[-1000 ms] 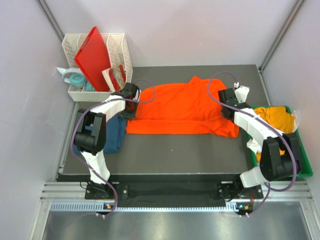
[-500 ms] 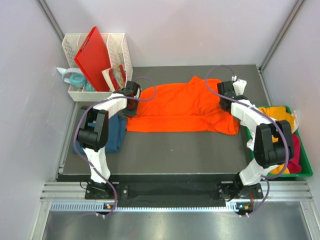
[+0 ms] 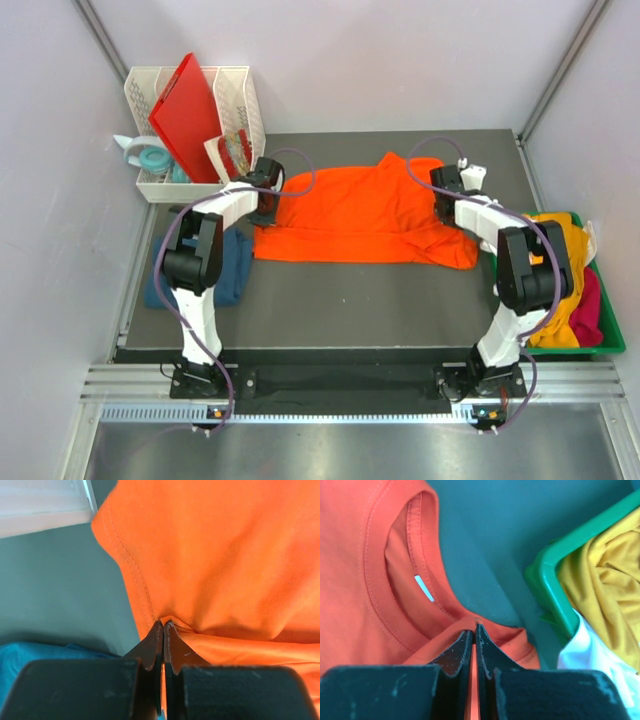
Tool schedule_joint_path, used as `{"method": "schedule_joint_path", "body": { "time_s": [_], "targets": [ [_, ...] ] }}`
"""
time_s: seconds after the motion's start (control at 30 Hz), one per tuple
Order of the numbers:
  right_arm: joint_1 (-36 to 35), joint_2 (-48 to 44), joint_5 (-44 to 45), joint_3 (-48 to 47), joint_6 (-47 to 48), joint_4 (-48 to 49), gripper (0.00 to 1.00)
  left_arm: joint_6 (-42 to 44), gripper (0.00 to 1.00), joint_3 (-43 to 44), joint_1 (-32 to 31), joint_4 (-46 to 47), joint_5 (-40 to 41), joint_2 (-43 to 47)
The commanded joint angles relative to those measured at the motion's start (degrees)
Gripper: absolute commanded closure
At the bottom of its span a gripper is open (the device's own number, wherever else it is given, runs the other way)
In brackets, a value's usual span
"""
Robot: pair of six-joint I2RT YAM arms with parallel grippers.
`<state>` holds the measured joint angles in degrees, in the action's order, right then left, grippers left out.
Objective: Fold and stack the t-shirts
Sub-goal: Fold the flattened tshirt in 1/3 of the way
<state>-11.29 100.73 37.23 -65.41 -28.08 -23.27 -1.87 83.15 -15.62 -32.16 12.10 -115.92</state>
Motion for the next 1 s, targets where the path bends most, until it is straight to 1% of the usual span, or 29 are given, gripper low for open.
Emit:
{"method": "schedule_joint_path", "body": {
  "time_s": [0.0,0.27,0.3,0.33,0.37,0.4,0.43,0.5,0.53,0.6,0.63,0.73,0.77,0.83,0.9,0.97],
  "targets": [
    [1.09,2.1,0.12,-3.23,-0.14,2.88,1.0,-0.5,1.0,2.18,0.5,2.89,2.05,-1.77],
    [1.27,4.48,-0.41,-5.17,0.21,2.17,1.0,-0.33,1.0,2.98,0.59,2.72,2.14,-2.47],
    [1.18,4.3,-0.58,-5.26,0.04,2.26,1.0,-0.24,0.98,2.98,0.59,2.72,2.31,-1.95],
    [1.18,3.52,-0.76,-5.26,0.21,2.26,0.9,-0.24,0.87,3.07,0.67,2.81,1.97,-1.6],
    [1.09,2.9,-0.93,-5.08,0.3,2.61,0.8,-0.15,0.79,3.07,0.59,2.98,1.79,-1.16],
    [1.18,2.11,-1.28,-4.73,0.56,3.31,0.67,-0.15,0.72,3.07,0.59,3.16,1.53,0.24],
    [1.09,0.02,-1.55,-4.12,0.83,3.75,0.44,-0.07,0.44,3.07,0.59,3.33,0.74,0.95],
    [0.66,-2.37,-1.55,-4.11,1.62,4.2,0.19,0.29,0.17,3.5,0.59,3.34,-0.75,3.66],
    [0.48,-4.47,-1.11,-4.81,1.88,3.76,0.09,0.2,0.02,3.77,0.59,3.07,-1.28,4.64],
    [-0.31,-6.85,-0.5,-5.34,2.49,2.35,0.01,-0.06,0.02,4.21,0.59,3.16,-2.08,7.62],
    [-0.57,-9.47,-0.58,-5.26,2.67,2.0,0.0,-0.33,0.02,4.38,0.59,2.9,-2.34,8.68],
    [-3.82,-13.7,-1.28,-4.82,2.15,-1.67,0.01,-1.64,0.01,3.68,0.59,2.55,-5.32,12.64],
    [-4.87,-14.41,-1.63,-4.21,1.63,-2.39,0.03,-1.65,0.01,2.29,0.67,2.46,-9.33,13.6],
    [-7.77,-16.78,-4.17,-1.32,-0.48,-4.14,0.06,-1.56,0.01,-0.35,-0.2,3.59,-11.74,16.16],
    [-11.71,-18.71,-3.05,1.23,-3.89,-5.38,0.05,-1.3,0.01,-4.3,-1.17,4.47,-11.75,17.82],
    [-13.93,-19.86,-2.95,5.63,-6.19,-5.21,0.05,-1.29,0.01,-7.12,-2.49,5.35,-11.48,18.18]
  ]
}}
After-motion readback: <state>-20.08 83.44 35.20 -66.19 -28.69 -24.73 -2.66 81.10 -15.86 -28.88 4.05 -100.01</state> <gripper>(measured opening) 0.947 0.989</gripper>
